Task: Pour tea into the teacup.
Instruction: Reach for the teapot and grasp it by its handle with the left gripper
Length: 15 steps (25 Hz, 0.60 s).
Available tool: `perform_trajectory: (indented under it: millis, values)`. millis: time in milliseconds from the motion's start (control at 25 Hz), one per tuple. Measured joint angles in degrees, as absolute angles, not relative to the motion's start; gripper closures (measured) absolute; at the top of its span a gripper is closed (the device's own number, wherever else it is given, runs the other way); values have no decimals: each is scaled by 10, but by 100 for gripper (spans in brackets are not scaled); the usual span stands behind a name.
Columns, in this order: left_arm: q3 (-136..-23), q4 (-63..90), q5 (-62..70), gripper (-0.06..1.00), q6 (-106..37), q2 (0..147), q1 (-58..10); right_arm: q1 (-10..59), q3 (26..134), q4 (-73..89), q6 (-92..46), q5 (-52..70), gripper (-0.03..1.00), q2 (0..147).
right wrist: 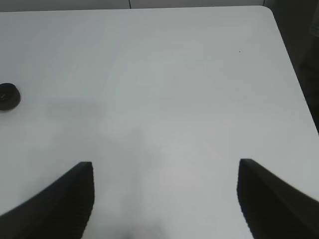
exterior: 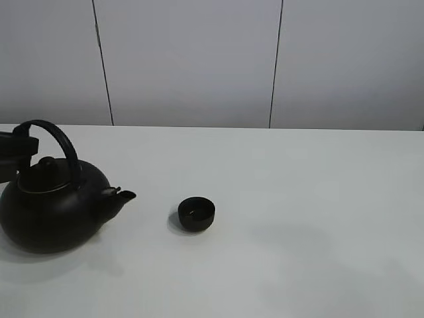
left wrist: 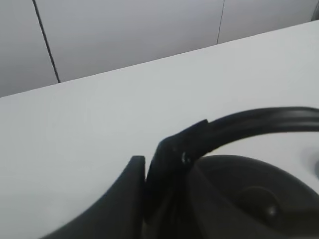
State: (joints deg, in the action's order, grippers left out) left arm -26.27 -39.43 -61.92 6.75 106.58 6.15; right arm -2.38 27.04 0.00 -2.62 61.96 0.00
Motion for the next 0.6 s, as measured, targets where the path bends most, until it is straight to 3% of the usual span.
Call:
perform_trajectory:
  millis: [600]
  values:
    - [-262, -393, -558, 82, 104, 1015, 47, -24, 270, 0, -26, 620, 42, 0]
